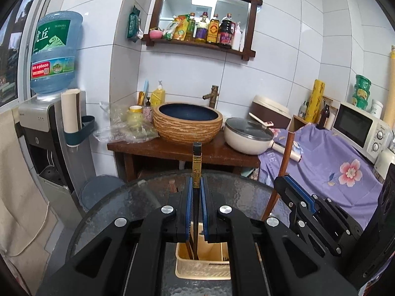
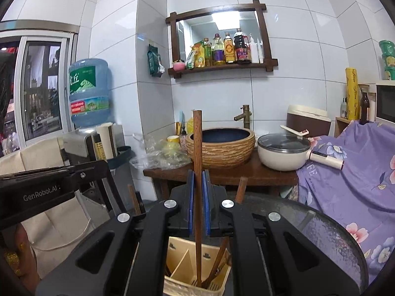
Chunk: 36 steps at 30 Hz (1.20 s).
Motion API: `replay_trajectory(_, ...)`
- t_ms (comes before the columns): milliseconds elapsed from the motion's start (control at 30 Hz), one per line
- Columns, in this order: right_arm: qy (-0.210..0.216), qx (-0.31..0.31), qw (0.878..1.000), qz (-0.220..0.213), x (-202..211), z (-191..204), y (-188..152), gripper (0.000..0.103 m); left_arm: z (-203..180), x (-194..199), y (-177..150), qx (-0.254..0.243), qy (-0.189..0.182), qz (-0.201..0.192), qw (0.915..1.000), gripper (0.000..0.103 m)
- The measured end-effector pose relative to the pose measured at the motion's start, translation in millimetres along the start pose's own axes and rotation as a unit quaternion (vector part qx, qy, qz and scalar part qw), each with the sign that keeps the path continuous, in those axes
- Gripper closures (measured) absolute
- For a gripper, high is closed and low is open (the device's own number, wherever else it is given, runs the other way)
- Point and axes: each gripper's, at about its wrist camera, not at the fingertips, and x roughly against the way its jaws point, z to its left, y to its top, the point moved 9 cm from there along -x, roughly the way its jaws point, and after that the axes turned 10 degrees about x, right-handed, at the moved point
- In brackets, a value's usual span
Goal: Organize utensils
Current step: 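Lower both chopsticks into the holder and open both tools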
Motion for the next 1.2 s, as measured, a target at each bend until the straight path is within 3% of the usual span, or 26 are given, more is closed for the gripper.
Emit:
replay_trajectory(467,0.017,0.009,0.997,0.075,2,5,-55,0.096,18,-17,-51,-0.009,0.004,0.048,0.9988,0.097)
replay_trajectory(733,0.015,0.010,0.996,0.087,3,3,-69,0.096,21,-21,-65,-0.018,0.007,0.063,0.9978,0.096)
replay_trajectory(800,0.015,0.011,0.996,0.086,4,1,-70,0.096,20,-19,-67,-0.024,0.007,0.063,0.9977,0.091)
replay_trajectory(867,0.019,0.013,0.996,0.083,9,2,-70,0.095,19,-12,-66,-0.027,0.004,0.055,0.9981,0.068)
replay_trajectory(933,0.019,0.016,0.997,0.078,16,2,-69,0.093,18,-2,-65,-0.024,-0.004,0.043,0.9988,0.052)
replay_trajectory(967,0.019,0.019,0.997,0.077,19,3,-69,0.092,18,7,-64,-0.023,-0.008,0.034,0.9991,0.050)
replay_trajectory(1000,0.021,0.021,0.997,0.073,26,3,-69,0.083,18,11,-64,-0.024,-0.008,0.030,0.9992,0.049)
replay_trajectory(1033,0.022,0.022,0.997,0.069,31,3,-69,0.064,19,17,-65,-0.026,-0.008,0.025,0.9993,0.046)
replay_trajectory(1100,0.017,0.022,0.998,0.055,46,2,-70,0.047,23,29,-70,-0.026,-0.005,0.016,0.9995,0.037)
replay_trajectory(1200,0.015,0.035,0.997,0.060,66,4,-79,0.047,33,44,-84,-0.028,0.009,0.014,0.9995,0.031)
